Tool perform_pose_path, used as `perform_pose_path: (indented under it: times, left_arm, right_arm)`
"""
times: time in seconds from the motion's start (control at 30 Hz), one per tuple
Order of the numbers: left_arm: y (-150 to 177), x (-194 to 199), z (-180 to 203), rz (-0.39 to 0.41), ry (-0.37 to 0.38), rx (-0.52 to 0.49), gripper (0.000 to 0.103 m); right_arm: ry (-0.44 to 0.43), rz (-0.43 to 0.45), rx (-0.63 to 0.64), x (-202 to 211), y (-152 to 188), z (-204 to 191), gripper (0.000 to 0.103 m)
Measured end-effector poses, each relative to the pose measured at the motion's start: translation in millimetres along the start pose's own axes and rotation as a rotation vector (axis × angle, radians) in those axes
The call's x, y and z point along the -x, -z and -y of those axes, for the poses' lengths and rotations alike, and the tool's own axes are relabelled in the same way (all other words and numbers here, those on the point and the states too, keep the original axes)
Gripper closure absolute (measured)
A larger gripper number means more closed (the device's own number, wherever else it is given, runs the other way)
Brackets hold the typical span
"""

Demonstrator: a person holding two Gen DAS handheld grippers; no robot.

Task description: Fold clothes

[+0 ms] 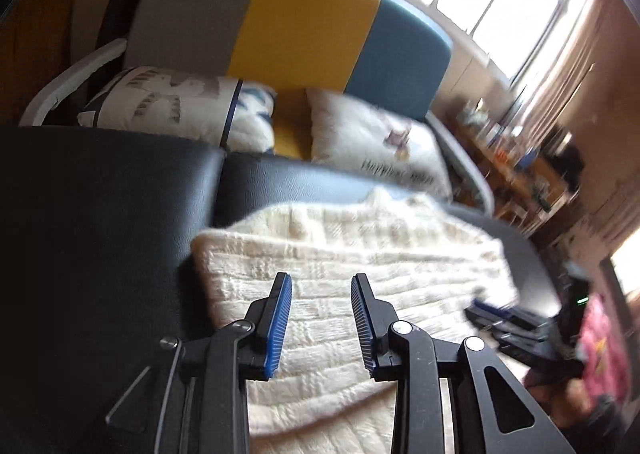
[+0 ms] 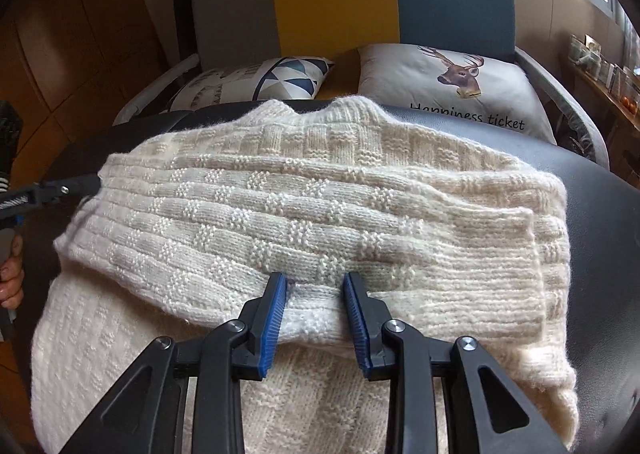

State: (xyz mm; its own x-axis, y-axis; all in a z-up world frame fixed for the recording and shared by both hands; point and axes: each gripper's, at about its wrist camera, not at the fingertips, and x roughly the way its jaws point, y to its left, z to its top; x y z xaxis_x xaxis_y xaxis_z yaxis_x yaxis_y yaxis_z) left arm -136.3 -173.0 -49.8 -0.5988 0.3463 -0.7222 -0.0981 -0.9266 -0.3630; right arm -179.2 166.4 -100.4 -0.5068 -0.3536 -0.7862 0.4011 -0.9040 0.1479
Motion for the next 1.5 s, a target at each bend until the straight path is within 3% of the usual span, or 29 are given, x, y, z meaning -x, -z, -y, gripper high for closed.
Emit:
perform_pose_path:
  times: [0.07, 0.13, 0.27, 0.33, 0.43, 0.5, 0.57, 0.63, 0.8, 0.93, 1.1, 1.3, 1.5]
  left_arm:
    - [7.4, -31.9, -2.8, -0.101, -0.103, -0.051, 0.072]
    - [15.8, -35.5, -9.7, -0.051, -0.098, -0.060, 0.072]
    - [14.3, -32.8, -12.3, -0.045, -0.111, -0.036, 0.072]
    - [11.6, -30.8, -6.9, -0.048, -0.144, -0.051, 0.072]
    - [9.6, -8.5, -1.3, -0.009, -0.155, 0.017, 0.072]
    - [17.2, 16.4, 2.5, 0.041, -0.117, 0.044, 0.069]
    - [34.7, 40.3, 2.1, 0.066, -0.071, 0.085, 0.057]
    - [57.6, 61.7, -0.7, 0.072, -0.034, 0.124, 0.055]
    - [126.2, 86.9, -0.8, -0.001, -0.019, 0.181, 0.054]
    - [173.5, 103.1, -4.5, -0.065, -0.010, 0.213, 0.054]
    - [205.4, 114.2, 1.1, -0.101, 0.086, 0.255, 0.054]
    - [221.1, 119.6, 18.7, -0.126, 0.149, 0.206, 0.047]
    - [233.1, 127.6, 18.9, -0.118, 0.222, 0.211, 0.036]
  right_arm:
    - [-0.006, 0.008, 0.016, -0.2, 2.3, 0.7, 0.073]
    - [-0.011, 0.016, 0.033, -0.4, 4.6, 1.5, 0.073]
    - [-0.053, 0.035, -0.025, 4.9, 5.5, 8.8, 0.073]
    - [-0.074, 0.028, -0.071, 17.0, 4.7, 14.9, 0.072]
    - [-0.102, 0.072, -0.151, 50.6, 14.1, 35.4, 0.071]
    - [-0.129, 0.086, -0.214, 75.3, 32.1, 56.5, 0.071]
    - [-0.160, 0.094, -0.278, 99.8, 52.8, 78.1, 0.070]
    - [-0.158, 0.071, -0.322, 121.7, 78.4, 94.2, 0.070]
    - [-0.113, -0.017, -0.409, 165.4, 152.6, 123.2, 0.063]
    - [-0.109, -0.039, -0.511, 190.0, 203.5, 145.0, 0.059]
    - [-0.282, -0.035, -0.630, 198.8, 238.1, 158.8, 0.057]
    - [-0.535, -0.038, -0.693, 184.0, 250.4, 155.6, 0.057]
    - [-0.625, -0.026, -0.652, 170.4, 233.2, 140.1, 0.057]
